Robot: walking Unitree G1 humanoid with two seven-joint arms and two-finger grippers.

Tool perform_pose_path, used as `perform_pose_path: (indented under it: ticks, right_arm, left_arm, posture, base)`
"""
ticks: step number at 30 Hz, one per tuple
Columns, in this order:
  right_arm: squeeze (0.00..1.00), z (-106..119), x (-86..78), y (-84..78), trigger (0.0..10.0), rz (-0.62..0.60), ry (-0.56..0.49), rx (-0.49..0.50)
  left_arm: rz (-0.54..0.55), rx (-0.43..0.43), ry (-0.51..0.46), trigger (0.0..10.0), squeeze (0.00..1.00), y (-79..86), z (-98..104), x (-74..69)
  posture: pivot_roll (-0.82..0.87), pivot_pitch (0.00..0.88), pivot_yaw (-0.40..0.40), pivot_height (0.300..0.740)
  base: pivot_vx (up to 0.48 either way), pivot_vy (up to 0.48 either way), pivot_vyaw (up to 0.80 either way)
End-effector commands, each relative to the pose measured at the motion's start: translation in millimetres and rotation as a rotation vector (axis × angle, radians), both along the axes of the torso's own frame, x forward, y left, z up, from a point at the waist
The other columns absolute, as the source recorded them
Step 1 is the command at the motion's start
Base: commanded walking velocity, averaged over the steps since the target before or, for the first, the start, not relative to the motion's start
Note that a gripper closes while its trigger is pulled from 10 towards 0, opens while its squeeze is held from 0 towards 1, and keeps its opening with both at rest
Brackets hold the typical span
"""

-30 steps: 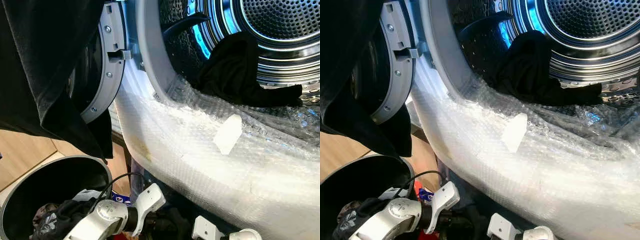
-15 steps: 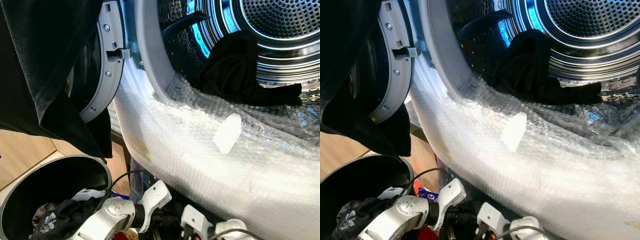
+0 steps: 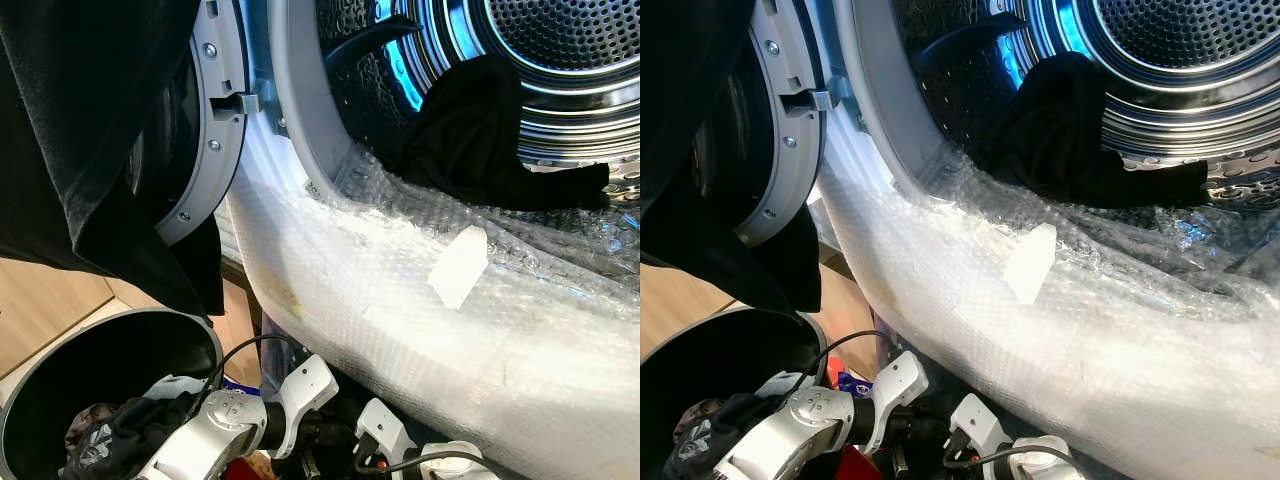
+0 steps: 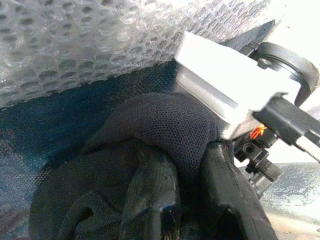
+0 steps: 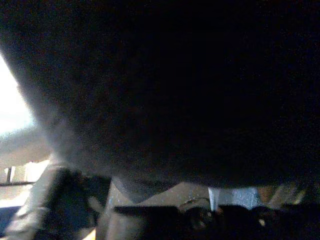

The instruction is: Clothes washing

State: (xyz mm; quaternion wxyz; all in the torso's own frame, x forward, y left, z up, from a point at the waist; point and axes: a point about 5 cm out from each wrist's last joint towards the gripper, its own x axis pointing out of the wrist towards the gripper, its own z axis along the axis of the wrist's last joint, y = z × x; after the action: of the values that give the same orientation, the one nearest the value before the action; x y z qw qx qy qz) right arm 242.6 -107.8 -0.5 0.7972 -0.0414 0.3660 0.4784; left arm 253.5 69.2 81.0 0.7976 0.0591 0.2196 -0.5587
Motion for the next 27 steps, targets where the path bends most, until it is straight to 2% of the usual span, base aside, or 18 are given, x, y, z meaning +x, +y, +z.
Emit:
perform_pose_path:
  ticks: [1, 11, 22, 27]
  right_arm:
    - [0.00, 10, 11.6, 6.3, 0.0, -0.039, -0.045, 0.055]
    - [0.00, 14, 15.1, 8.8, 0.0, -0.110, -0.052, 0.146]
    - [0.00, 13, 5.8, 12.4, 0.0, -0.089, -0.066, 0.196]
    - [0.00, 18, -0.1, 15.0, 0.0, -0.074, -0.065, 0.275]
  left_arm:
    - [-0.036, -0.027, -0.013, 0.0, 0.00, -5.7, 6, -1.6]
    - [-0.025, -0.021, -0.007, 0.0, 0.00, -0.7, 6, -3.7]
    - [-0.020, -0.014, 0.001, 0.0, 0.00, 4.8, 6, -7.3]
    - [-0.018, -0.009, -0.001, 0.0, 0.00, 7.7, 7, -11.2]
  posture:
    - [0.01, 0.063, 0.012, 0.740]
    - [0.02, 0.062, 0.024, 0.740]
    - [0.02, 0.058, 0.049, 0.740]
    - [0.02, 0.049, 0.051, 0.740]
  base:
    - [0.000, 0.000, 0.00]
    - [0.000, 0.000, 0.00]
    - [0.000, 0.000, 0.00]
    - [0.000, 0.000, 0.00]
